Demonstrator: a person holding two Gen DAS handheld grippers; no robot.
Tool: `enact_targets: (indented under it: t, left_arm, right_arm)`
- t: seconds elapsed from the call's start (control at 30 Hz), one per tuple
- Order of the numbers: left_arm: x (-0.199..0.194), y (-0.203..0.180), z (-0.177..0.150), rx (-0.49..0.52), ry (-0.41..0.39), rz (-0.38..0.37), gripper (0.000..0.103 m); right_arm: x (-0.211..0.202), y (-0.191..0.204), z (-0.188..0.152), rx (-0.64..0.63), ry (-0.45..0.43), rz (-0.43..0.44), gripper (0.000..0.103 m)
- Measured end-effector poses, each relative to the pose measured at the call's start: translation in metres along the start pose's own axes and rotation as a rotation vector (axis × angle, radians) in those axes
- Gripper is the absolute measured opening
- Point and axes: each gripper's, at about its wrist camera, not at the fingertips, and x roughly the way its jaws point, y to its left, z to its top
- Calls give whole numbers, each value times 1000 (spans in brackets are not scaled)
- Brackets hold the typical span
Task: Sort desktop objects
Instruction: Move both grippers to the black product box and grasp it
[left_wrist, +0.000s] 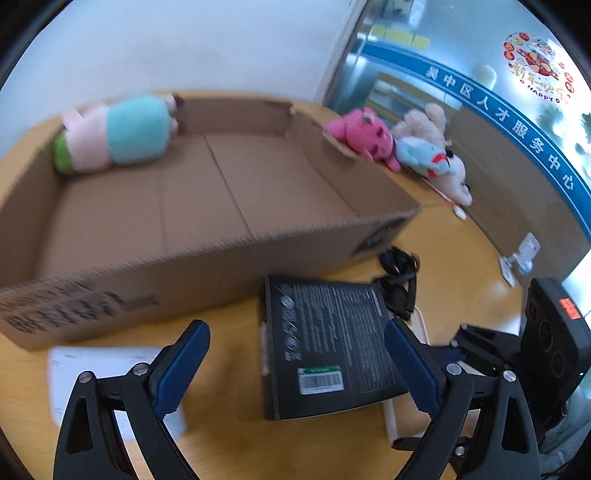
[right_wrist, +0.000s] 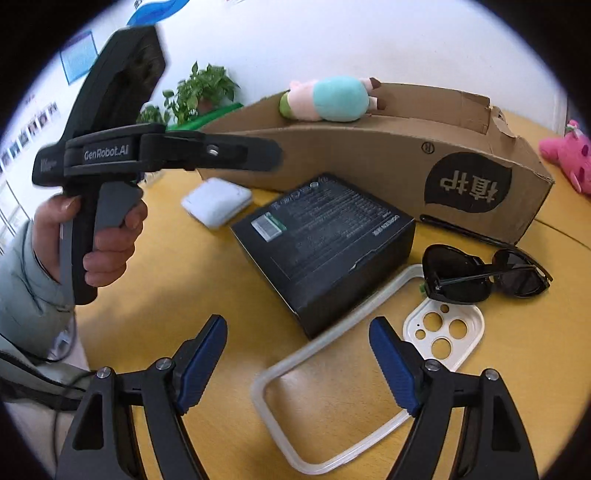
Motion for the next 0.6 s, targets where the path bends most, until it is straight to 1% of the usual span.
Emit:
enact_targets:
  t: [0.07, 0.13, 0.2, 0.27, 0.37, 0.43, 0.47, 0.5, 0.53, 0.6]
  left_arm:
    - [13, 1, -3, -32, 49, -65, 95]
    - [22, 3, -7, -67, 79, -116, 95]
    - [27, 7, -13, -115, 108, -156, 91]
    - [20, 6, -18, -125, 103, -112, 91]
    - [5, 8, -31, -140, 107, -84, 91]
    - [-6, 9, -42, -159, 109, -92, 91]
    - [-11, 10, -48, -171, 109, -113, 91]
    - [-16, 11, -52, -185, 98, -131, 91]
    - [-23, 13, -54, -202, 68, -125, 91]
    - [-32, 18, -54, -216, 10, -75, 92]
  right_arm:
    - [2, 0, 5, -8, -23, -14, 79]
    - [5, -1, 13, -10, -44, -26, 79]
    - [9, -3, 15, -17, -35, -16, 72]
    - [13, -1, 17, -17, -31, 18, 72]
    - [13, 10, 13, -58, -13, 109, 73]
    - [9, 19, 9, -98, 1, 172, 74]
    - [8, 24, 7, -121, 7, 193, 74]
    - [7, 26, 5, -138, 11, 197, 74]
    - [8, 26, 3, -149, 16, 185, 74]
    - [14, 20, 3, -136, 42, 147, 74]
